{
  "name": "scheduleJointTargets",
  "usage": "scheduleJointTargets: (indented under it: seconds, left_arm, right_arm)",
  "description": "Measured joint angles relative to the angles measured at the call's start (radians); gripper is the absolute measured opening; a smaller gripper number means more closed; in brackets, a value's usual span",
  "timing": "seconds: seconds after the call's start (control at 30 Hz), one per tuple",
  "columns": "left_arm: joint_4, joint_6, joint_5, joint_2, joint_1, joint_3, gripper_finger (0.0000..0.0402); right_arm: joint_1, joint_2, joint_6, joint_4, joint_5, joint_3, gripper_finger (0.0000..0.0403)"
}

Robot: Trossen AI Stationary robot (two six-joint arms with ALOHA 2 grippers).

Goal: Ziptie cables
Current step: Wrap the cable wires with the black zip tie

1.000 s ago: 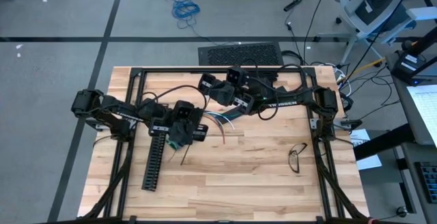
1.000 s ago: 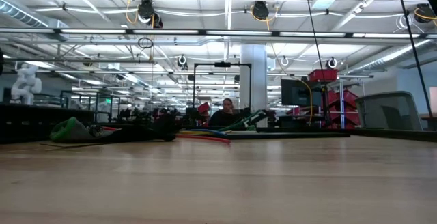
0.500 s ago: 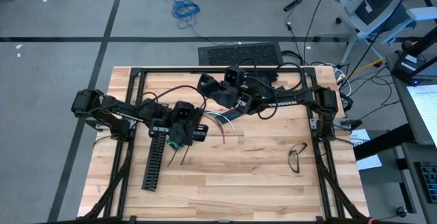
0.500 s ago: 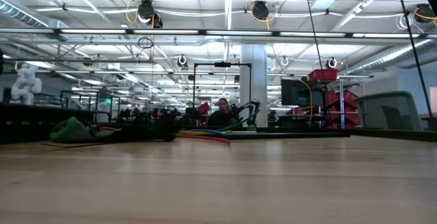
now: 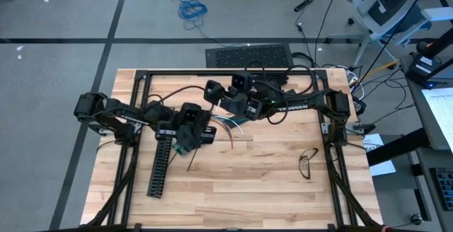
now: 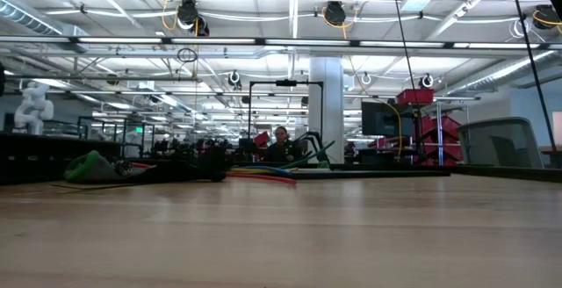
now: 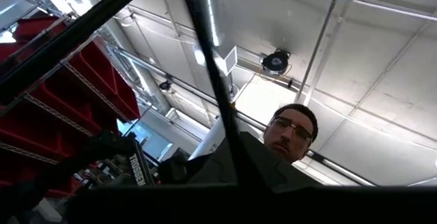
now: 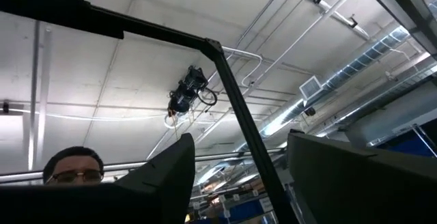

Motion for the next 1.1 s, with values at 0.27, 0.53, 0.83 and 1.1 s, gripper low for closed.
scheduleJointTargets:
  seconds: [0.27,0.53,0.83,1.1]
  left_arm:
    - [-0.001,-0.008,0.003,0.0,0.02,0.0,0.0]
    - [-0.034,-0.003,0.048,0.0,0.053,0.0,0.0]
    - [-0.359,0.168,0.186,-0.028,0.039,-0.026,0.0]
    - [-1.486,0.939,-0.123,-0.296,0.005,-0.011,0.0]
  right_arm:
    - [-0.009,0.0,-0.021,-0.026,0.019,0.0,0.0183]
    - [-0.047,0.0,0.004,0.002,-0.068,0.0,0.0156]
    - [-0.138,-0.129,0.094,-0.271,-0.428,0.0,0.0155]
    - [-0.138,-0.527,-0.646,-1.876,-0.189,0.003,0.0155]
